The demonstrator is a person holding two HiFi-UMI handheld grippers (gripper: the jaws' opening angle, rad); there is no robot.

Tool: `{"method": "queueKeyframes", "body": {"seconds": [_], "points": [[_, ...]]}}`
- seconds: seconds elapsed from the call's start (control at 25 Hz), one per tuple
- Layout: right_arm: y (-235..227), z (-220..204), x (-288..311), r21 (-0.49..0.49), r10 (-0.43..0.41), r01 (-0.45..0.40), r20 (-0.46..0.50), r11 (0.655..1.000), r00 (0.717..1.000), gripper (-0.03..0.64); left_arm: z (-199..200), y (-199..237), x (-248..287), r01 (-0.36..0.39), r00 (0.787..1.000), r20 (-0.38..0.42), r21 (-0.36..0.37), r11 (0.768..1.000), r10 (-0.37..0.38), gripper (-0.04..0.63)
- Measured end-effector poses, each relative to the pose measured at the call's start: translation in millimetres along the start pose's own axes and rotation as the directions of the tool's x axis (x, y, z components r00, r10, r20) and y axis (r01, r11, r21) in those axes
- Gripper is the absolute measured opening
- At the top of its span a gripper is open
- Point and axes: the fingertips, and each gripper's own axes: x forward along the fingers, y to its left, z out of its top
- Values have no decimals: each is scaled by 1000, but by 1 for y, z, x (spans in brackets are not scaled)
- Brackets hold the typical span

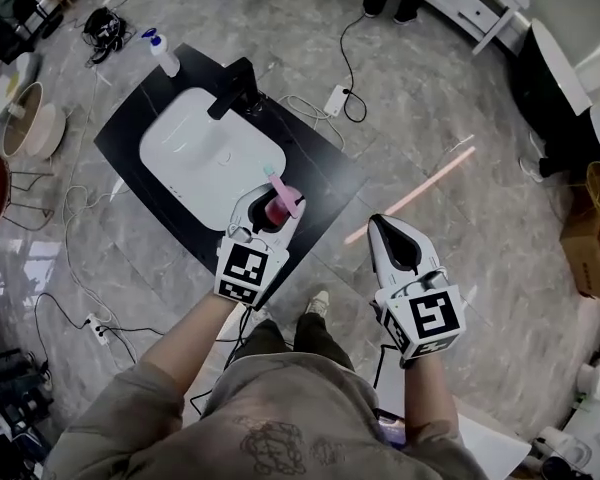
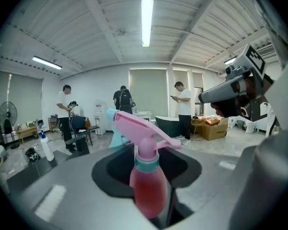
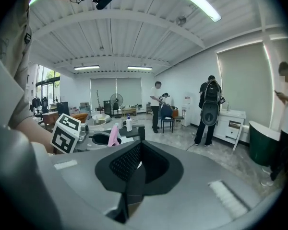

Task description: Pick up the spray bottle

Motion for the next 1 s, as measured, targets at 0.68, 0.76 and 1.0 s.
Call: {"method": "queueKeyframes", "body": {"seconds": [0.68, 0.76, 1.0], "points": [[44, 117, -86, -109, 10, 23, 294, 994, 956, 28, 139, 19, -131, -69, 974, 224, 124, 990, 39, 157], [50, 123, -95, -109, 13, 22, 313, 994, 950, 28, 148, 18, -146, -77, 970, 241, 135, 988, 43, 158], [59, 120, -106, -109, 27, 8, 316, 994, 948, 28, 161, 14, -185, -74, 968, 247, 124, 990, 41, 158]]}}
